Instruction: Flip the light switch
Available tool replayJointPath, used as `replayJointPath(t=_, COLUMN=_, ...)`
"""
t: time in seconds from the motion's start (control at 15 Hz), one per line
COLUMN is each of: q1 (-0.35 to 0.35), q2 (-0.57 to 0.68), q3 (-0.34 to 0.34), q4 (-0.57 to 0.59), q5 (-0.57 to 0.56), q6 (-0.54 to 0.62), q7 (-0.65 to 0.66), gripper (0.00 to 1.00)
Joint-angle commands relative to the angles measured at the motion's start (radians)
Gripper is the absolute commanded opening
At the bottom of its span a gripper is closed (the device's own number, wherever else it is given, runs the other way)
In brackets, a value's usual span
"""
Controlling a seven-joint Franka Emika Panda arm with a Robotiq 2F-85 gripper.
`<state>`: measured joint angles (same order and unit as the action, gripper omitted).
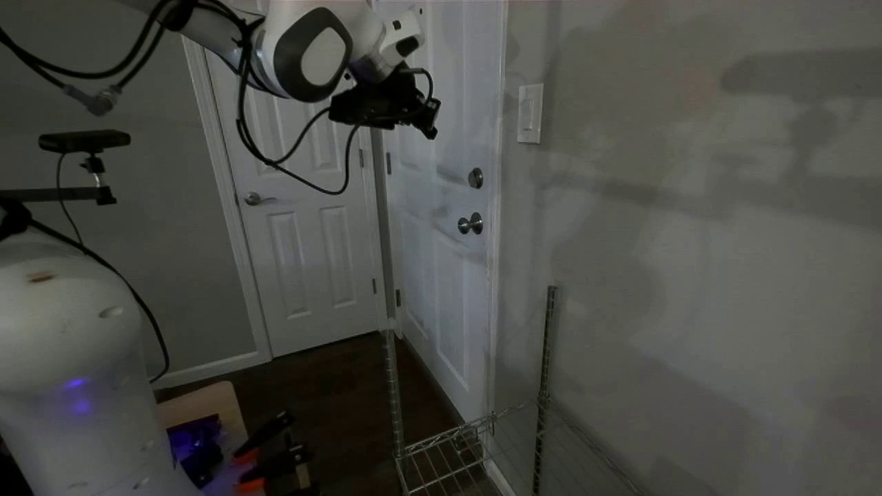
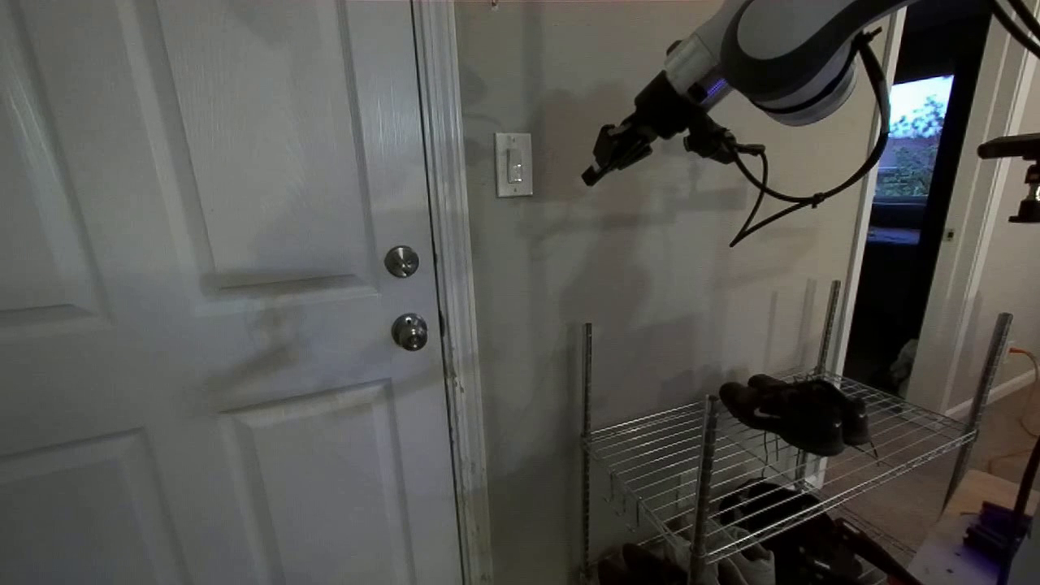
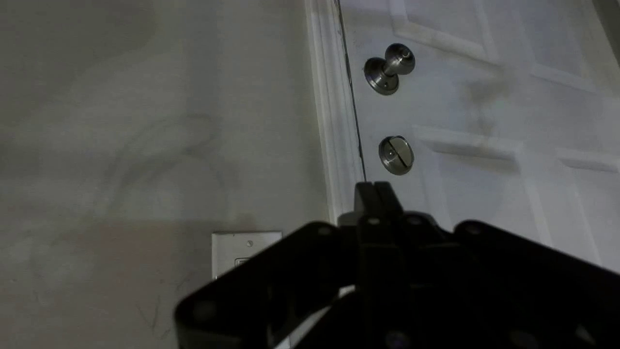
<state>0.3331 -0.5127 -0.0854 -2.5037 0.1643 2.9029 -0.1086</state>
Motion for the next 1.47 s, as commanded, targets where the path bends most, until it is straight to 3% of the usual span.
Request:
replayJointPath(t=0.0, q1=-0.011, q2=0.001, q3=0.012, q4=0.001, q5=0.012, q6=-0.002, q7=-0.007, gripper=0.03)
replayJointPath(t=0.53, q1=-0.087, q2=0.177, q3=0.117, q4=0.058, q5=-0.006, q6=0.278, q7=0.126, gripper=0.04)
replayJointPath(t=0.87, q1=-0.217, q2=0.269, q3=0.227, q4=0.109, q5=-0.002, q6=0.443, q7=0.176, gripper=0.04)
replayJointPath(t=1.4, q1=-0.425, q2=0.37, q3=0.425, q4=0.233, q5=0.014, q6=0.483, q7=0.137, gripper=0.04)
